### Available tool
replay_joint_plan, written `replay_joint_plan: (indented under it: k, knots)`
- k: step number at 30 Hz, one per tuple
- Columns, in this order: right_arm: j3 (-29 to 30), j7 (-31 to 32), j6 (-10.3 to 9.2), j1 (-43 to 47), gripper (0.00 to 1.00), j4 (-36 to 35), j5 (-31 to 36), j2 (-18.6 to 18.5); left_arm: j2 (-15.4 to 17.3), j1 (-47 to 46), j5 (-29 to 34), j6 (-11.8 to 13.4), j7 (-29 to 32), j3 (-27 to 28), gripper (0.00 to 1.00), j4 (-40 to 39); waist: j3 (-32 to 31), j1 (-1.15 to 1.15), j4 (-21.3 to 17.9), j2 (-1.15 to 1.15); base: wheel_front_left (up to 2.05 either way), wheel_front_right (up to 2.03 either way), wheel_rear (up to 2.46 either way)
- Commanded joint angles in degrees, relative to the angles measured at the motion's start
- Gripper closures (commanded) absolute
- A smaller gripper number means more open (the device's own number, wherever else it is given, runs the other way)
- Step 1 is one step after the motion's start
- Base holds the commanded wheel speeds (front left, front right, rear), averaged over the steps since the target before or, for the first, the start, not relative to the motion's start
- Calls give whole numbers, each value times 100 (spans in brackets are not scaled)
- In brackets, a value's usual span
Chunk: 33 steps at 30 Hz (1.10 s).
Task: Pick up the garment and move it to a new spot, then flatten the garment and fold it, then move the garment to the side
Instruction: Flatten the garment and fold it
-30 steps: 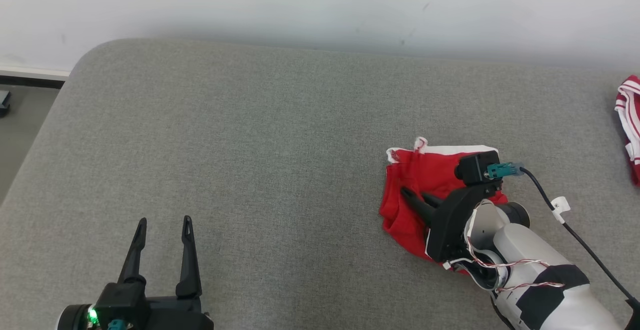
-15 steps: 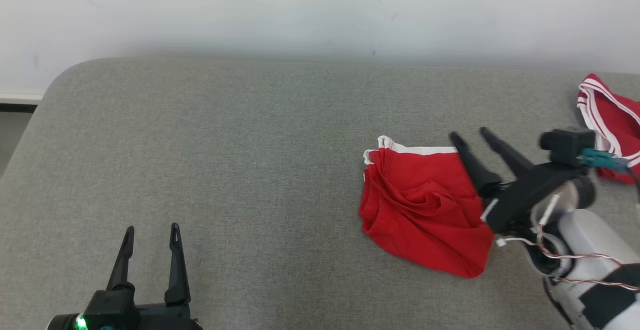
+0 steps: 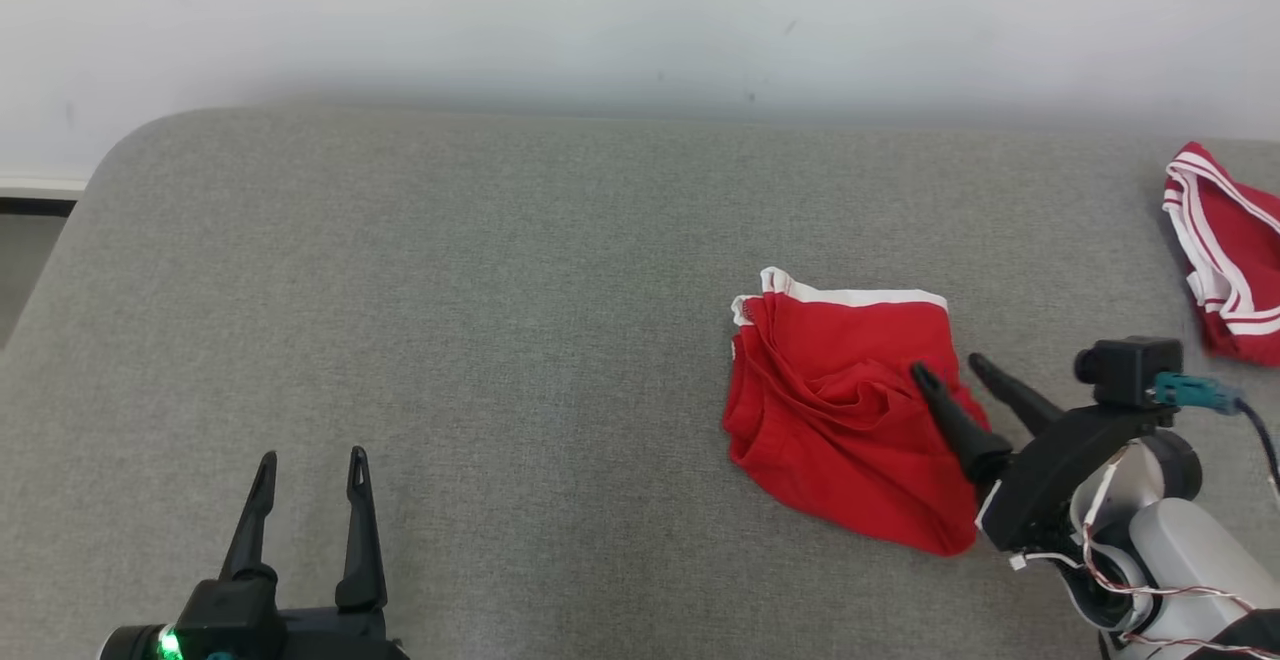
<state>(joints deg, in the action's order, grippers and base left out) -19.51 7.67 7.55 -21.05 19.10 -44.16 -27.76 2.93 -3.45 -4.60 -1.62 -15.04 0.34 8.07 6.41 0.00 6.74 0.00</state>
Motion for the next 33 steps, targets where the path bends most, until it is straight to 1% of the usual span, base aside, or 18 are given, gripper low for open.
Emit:
replay_joint_plan:
  k: [1,5,11,12,13,14,17,21,27,30,31,32,33]
  knots:
    - [-12,31,-17,55,0,-22,41,38,-7,2,41,-24,-18,2,0,9,15,0,32,0,0,0,0]
    - [-62,303,-17,-87,0,67,85,149,-8,-7,41,-19,-18,-2,0,29,37,0,94,0,0,0,0]
    - [-116,816,-17,-342,0,682,-20,350,-8,-79,-3,-19,-18,-65,0,62,81,0,230,0,0,0,0]
    - [-161,862,-17,-392,59,737,-14,352,-7,-87,-10,-19,-18,-73,0,65,86,0,254,0,0,0,0]
    - [-199,838,-17,-437,88,756,-3,349,-8,-87,-14,-18,-18,-80,0,71,90,0,282,0,0,0,0]
    - [-243,823,-17,-457,100,772,-36,363,-7,-82,-19,-7,-18,-70,0,74,92,0,293,0,0,0,0]
    - [-349,717,-17,-469,100,705,-94,333,-8,-47,-28,2,-18,-46,0,67,90,0,300,0,0,0,0]
    - [-516,568,-17,-369,100,435,-261,287,-7,23,-23,1,-18,6,0,82,46,0,255,0,0,0,0]
    - [-717,402,-17,-15,100,-288,-537,186,-8,38,-20,1,-18,26,0,74,9,0,156,0,0,0,0]
    - [-880,287,-17,277,100,-705,-490,158,-8,54,1,-10,-18,26,0,58,23,0,96,0,0,0,0]
    - [-941,262,-17,339,60,-786,-421,137,-8,53,6,-16,-18,25,0,60,30,0,85,0,0,0,0]
    - [-972,244,-17,394,0,-827,-386,135,-8,51,10,-19,-18,23,0,64,36,0,77,0,0,0,0]
    - [-1009,207,-17,450,0,-875,-360,155,-8,48,13,-23,-18,29,0,66,43,0,68,0,0,0,0]
